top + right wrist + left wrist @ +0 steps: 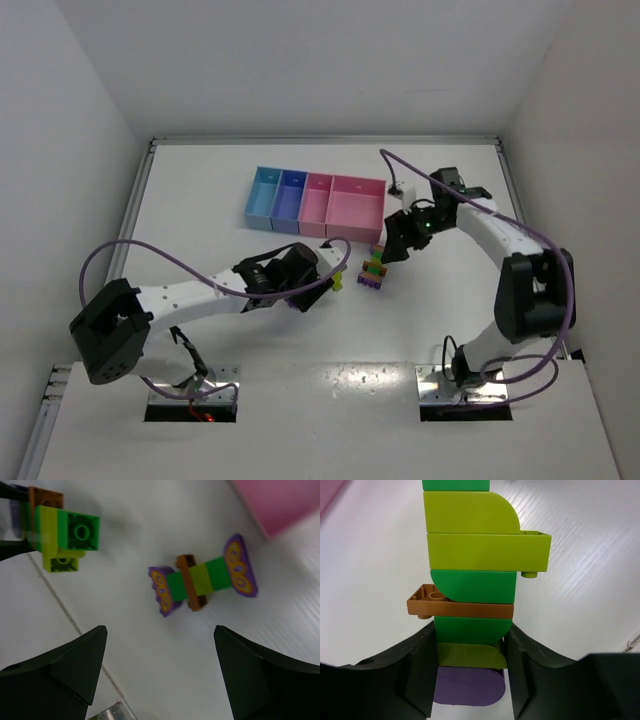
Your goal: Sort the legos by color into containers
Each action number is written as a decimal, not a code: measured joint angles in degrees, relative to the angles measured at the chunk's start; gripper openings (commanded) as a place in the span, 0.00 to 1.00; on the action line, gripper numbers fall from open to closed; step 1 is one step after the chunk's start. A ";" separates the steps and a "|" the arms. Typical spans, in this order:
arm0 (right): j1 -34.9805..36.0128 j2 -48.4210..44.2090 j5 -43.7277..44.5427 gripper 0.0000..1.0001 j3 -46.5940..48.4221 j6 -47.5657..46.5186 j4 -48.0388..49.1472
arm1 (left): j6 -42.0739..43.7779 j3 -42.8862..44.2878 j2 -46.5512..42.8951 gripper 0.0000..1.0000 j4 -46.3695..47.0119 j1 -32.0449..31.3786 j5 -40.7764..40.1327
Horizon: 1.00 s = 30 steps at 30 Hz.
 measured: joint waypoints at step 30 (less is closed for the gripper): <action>5.84 24.35 -29.66 0.78 17.77 1.25 -16.31 | 5.60 -0.26 -1.51 0.00 5.20 -0.46 -3.17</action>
